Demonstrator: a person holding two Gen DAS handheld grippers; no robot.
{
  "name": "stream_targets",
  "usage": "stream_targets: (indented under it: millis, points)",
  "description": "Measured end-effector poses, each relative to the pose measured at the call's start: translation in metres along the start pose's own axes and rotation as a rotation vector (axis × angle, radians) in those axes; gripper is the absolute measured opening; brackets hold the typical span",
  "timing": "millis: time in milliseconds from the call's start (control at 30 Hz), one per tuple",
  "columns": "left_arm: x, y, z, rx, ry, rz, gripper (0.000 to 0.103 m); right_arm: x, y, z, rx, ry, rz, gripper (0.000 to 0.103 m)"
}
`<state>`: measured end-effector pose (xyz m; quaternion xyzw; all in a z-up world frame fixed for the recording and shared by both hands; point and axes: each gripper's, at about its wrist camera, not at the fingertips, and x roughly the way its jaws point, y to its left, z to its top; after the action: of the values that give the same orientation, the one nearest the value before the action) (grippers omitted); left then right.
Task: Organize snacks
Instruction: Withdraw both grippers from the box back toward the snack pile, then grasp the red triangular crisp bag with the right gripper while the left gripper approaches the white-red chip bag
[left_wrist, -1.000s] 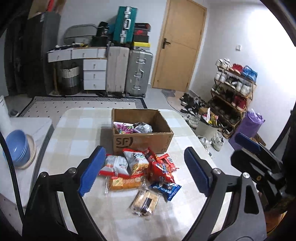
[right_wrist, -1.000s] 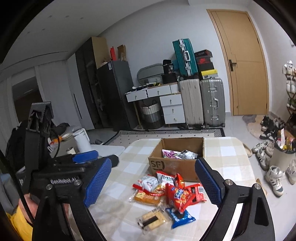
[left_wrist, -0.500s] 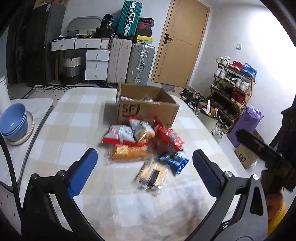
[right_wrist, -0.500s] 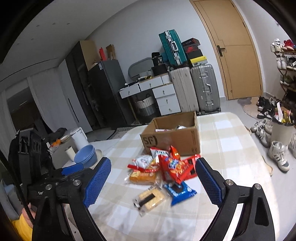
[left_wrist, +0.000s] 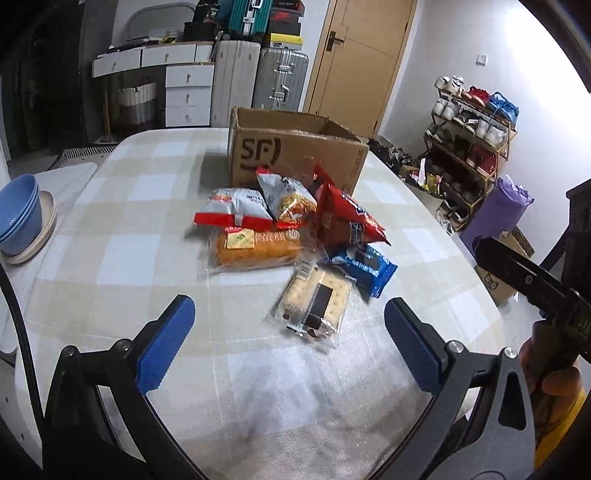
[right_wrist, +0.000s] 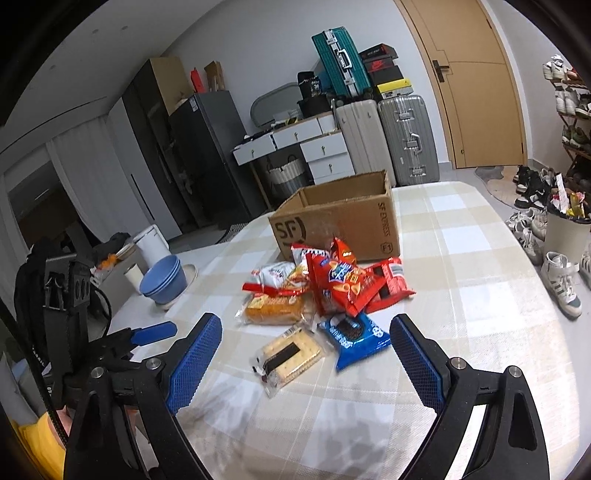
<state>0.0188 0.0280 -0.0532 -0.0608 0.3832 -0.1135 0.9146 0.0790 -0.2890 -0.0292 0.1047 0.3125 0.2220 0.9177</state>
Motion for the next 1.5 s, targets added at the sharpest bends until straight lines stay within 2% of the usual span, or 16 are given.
stream_targets:
  millis: [133,233,400,567,733,867,1033,1233,1367,1433,1467,1500]
  points:
    - [0.007,0.000,0.001,0.000,0.012,0.009,0.103,0.005,-0.001,-0.005,0.005,0.007,-0.004,0.094]
    - [0.013,0.002,0.002,0.001,0.018,0.007,0.103,0.010,-0.004,-0.008,0.017,0.015,-0.016,0.099]
    - [0.020,0.006,0.006,-0.005,0.012,0.012,0.103,0.017,-0.009,-0.009,0.030,0.025,-0.008,0.100]
    - [0.033,0.017,0.009,-0.043,0.030,0.007,0.103,0.032,-0.010,0.000,0.000,0.040,-0.001,0.101]
    - [0.047,0.021,0.014,-0.030,0.039,0.010,0.103,0.070,-0.028,0.019,0.022,0.098,0.018,0.102]
    - [0.059,0.030,0.031,-0.029,0.025,0.035,0.103,0.102,-0.048,0.036,0.102,0.153,0.018,0.102]
    - [0.076,0.053,0.061,-0.097,0.025,0.047,0.103,0.134,-0.057,0.049,0.151,0.209,0.019,0.102]
    - [0.104,0.071,0.087,-0.121,0.057,0.062,0.103,0.163,-0.060,0.049,0.165,0.266,0.014,0.101]
    - [0.120,0.076,0.097,-0.107,0.083,0.063,0.103,0.174,-0.055,0.043,0.107,0.281,-0.034,0.101]
    - [0.129,0.077,0.100,-0.097,0.098,0.057,0.103,0.174,-0.055,0.043,0.104,0.273,-0.024,0.094]
    - [0.132,0.077,0.101,-0.093,0.103,0.059,0.103,0.175,-0.056,0.043,0.109,0.270,-0.016,0.085]
    - [0.135,0.077,0.102,-0.088,0.105,0.061,0.103,0.176,-0.057,0.043,0.112,0.275,-0.013,0.083]
